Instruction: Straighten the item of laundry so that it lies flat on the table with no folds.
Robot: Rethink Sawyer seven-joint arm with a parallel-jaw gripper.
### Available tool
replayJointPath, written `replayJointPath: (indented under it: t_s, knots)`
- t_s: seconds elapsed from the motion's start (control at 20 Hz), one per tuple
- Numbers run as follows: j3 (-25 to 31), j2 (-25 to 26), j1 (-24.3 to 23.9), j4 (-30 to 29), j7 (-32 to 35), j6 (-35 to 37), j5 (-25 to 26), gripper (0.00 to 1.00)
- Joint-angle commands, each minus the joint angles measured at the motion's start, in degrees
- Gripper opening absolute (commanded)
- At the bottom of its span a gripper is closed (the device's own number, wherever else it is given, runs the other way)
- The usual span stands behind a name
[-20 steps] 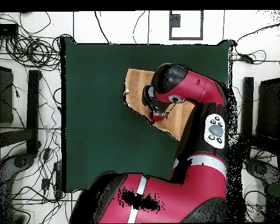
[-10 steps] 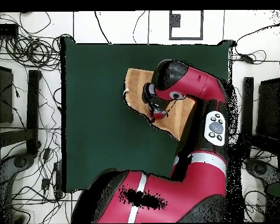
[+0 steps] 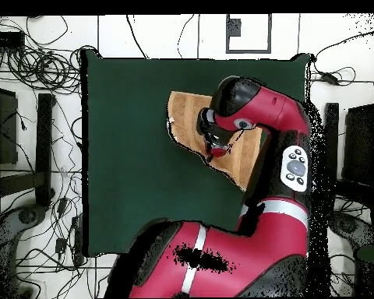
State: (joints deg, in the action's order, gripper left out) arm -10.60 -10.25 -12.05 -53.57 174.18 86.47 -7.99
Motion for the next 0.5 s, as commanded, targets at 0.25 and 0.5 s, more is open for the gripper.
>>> replayJointPath:
  t_s: [0.25,0.5]
  knots:
    - [5.8,0.4,-0.2,1.7,-4.2,6.4,0.7,0.0]
    - [5.8,0.6,-0.2,2.2,-3.9,6.8,0.8,0.0]
